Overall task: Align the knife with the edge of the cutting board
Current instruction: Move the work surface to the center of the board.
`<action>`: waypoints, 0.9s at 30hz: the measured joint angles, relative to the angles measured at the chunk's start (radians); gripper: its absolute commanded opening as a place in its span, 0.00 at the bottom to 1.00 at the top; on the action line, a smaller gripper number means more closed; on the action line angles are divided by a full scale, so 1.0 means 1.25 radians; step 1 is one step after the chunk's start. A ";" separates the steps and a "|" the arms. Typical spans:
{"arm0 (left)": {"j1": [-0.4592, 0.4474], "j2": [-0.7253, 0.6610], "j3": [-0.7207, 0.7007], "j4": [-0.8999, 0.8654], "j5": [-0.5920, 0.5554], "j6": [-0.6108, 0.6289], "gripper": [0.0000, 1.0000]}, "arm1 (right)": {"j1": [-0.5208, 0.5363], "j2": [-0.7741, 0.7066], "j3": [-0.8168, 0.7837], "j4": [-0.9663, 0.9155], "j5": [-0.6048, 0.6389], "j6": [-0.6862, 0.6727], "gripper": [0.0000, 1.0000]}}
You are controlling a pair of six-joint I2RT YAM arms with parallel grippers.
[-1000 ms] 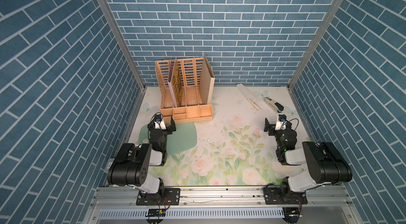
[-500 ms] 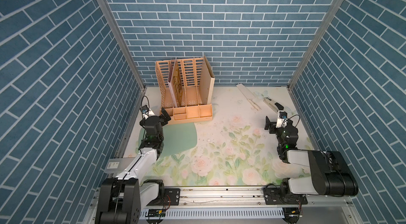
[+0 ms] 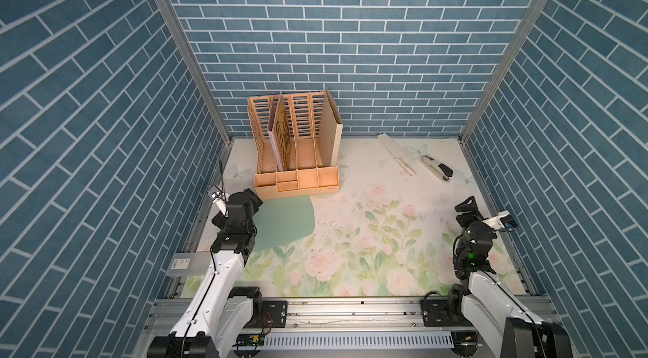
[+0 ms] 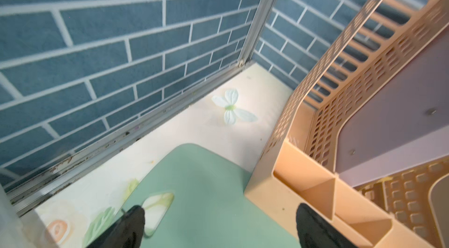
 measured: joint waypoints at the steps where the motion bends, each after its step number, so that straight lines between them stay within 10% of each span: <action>1: 0.000 0.020 0.016 -0.023 0.014 0.000 1.00 | -0.002 0.006 0.026 -0.027 -0.026 -0.001 1.00; 17: 0.002 0.157 0.019 -0.078 0.217 -0.012 1.00 | 0.059 0.237 0.237 -0.256 -0.450 -0.089 0.95; 27: 0.002 0.179 0.005 -0.049 0.231 -0.009 1.00 | 0.383 0.348 0.309 -0.286 -0.468 -0.141 0.91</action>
